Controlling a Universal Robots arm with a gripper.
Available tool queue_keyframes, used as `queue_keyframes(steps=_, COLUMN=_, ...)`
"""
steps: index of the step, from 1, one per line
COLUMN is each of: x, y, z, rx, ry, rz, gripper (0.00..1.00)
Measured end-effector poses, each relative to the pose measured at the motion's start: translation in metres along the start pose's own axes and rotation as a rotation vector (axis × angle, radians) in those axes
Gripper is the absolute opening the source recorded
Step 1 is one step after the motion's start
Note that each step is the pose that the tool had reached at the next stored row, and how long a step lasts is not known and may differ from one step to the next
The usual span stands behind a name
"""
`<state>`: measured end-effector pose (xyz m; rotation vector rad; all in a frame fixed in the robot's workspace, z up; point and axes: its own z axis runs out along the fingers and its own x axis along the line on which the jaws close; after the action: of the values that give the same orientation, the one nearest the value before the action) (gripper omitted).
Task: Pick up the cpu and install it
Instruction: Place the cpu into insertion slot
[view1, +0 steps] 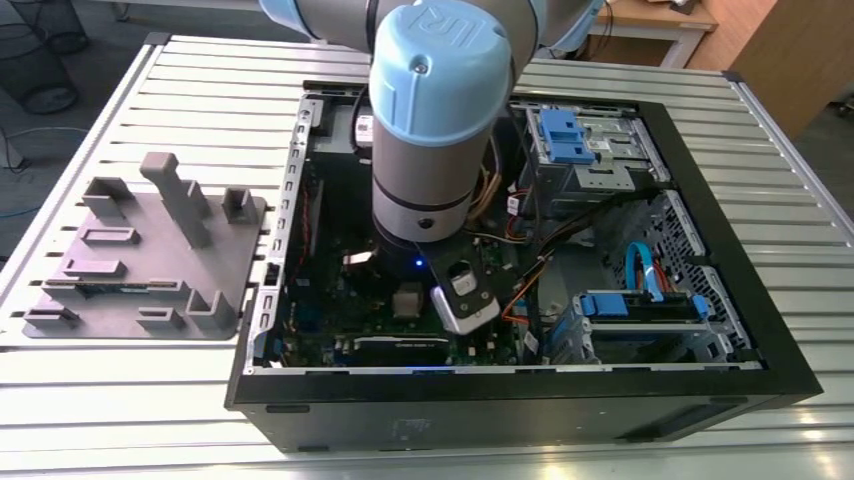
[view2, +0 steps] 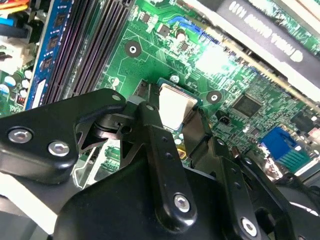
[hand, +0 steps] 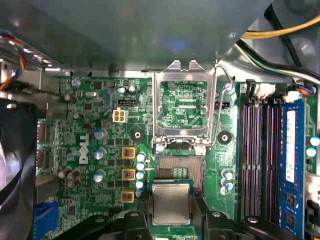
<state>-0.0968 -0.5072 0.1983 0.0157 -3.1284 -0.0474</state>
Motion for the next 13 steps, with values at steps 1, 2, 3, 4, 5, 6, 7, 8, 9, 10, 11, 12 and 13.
queue_keyframes(steps=1, x=0.0, y=0.001, z=0.0001, rx=-0.0001, ry=0.0, rz=0.0, gripper=0.44)
queue_keyframes(steps=2, x=0.0, y=0.0022, z=0.0001, rx=0.0, ry=0.0, rz=0.0, gripper=0.44)
queue_keyframes(steps=3, x=-0.0001, y=0.0034, z=0.0001, rx=0.0, ry=0.0, rz=0.0, gripper=0.44)
queue_keyframes(steps=4, x=-0.0003, y=0.0038, z=0.0002, rx=-0.0002, ry=-0.0001, rz=0.001, gripper=0.44)
queue_keyframes(steps=5, x=-0.0004, y=0.0041, z=0.0002, rx=-0.0002, ry=-0.0001, rz=0.004, gripper=0.44)
queue_keyframes(steps=6, x=-0.0003, y=0.0044, z=0.0003, rx=-0.0001, ry=-0.0002, rz=0.008, gripper=0.44)
queue_keyframes(steps=7, x=-0.0003, y=0.005, z=0.0004, rx=-0.0002, ry=-0.0003, rz=0.013, gripper=0.44)
queue_keyframes(steps=8, x=-0.0003, y=0.0056, z=0.0005, rx=-0.0001, ry=-0.0005, rz=0.018, gripper=0.44)
queue_keyframes(steps=9, x=-0.0004, y=0.0064, z=0.0007, rx=-0.0004, ry=-0.0007, rz=0.023, gripper=0.44)
queue_keyframes(steps=10, x=-0.0004, y=0.0072, z=0.0008, rx=-0.0004, ry=-0.0008, rz=0.027, gripper=0.44)
queue_keyframes(steps=11, x=-0.0004, y=0.0082, z=0.001, rx=-0.0005, ry=-0.0009, rz=0.029, gripper=0.44)
queue_keyframes(steps=12, x=-0.0006, y=0.0088, z=0.001, rx=-0.0004, ry=-0.0009, rz=0.03, gripper=0.44)
queue_keyframes(steps=13, x=-0.0008, y=0.0095, z=0.0011, rx=-0.0004, ry=-0.0009, rz=0.03, gripper=0.44)
